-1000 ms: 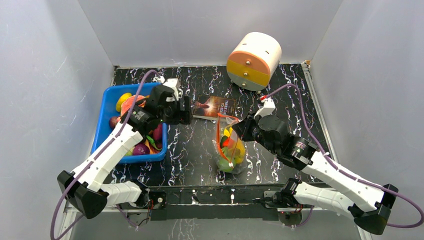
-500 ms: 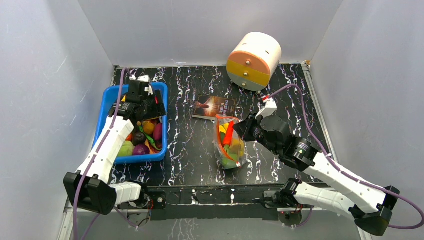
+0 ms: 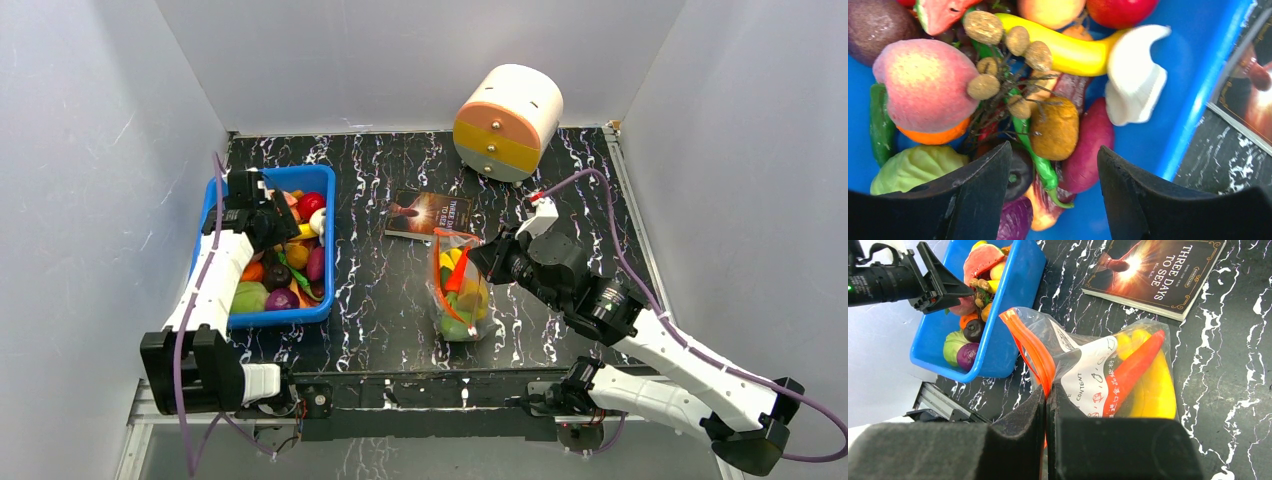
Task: Place the food in the zip-top bag and seal the zipper
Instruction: Pick up the fake fruit from the bin, then place the fake fruit in the zipper food storage bag.
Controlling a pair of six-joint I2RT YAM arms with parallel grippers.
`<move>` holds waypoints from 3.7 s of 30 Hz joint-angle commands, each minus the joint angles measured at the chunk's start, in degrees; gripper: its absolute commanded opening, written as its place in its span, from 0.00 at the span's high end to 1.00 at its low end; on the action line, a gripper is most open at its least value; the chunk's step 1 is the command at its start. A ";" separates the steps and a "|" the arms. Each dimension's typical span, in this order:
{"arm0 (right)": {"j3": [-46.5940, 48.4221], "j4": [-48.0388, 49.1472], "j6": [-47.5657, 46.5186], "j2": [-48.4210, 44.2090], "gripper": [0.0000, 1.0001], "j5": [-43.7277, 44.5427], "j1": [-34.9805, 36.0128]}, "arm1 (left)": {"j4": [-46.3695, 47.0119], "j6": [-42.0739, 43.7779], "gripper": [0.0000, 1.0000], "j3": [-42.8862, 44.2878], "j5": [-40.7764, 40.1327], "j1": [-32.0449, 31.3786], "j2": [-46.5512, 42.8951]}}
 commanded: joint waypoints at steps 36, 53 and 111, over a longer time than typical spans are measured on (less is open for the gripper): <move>3.65 3.68 -2.34 1.02 1.00 -2.07 -0.08 | 5.61 8.80 1.00 5.43 -5.39 3.62 12.10; 1.67 5.71 -0.38 0.53 1.00 -2.85 -0.07 | 2.04 7.70 1.00 7.10 -0.40 3.63 0.47; 1.33 23.03 25.90 10.73 1.00 -4.65 -0.07 | 80.57 -22.49 1.00 -21.36 52.81 -8.50 -26.97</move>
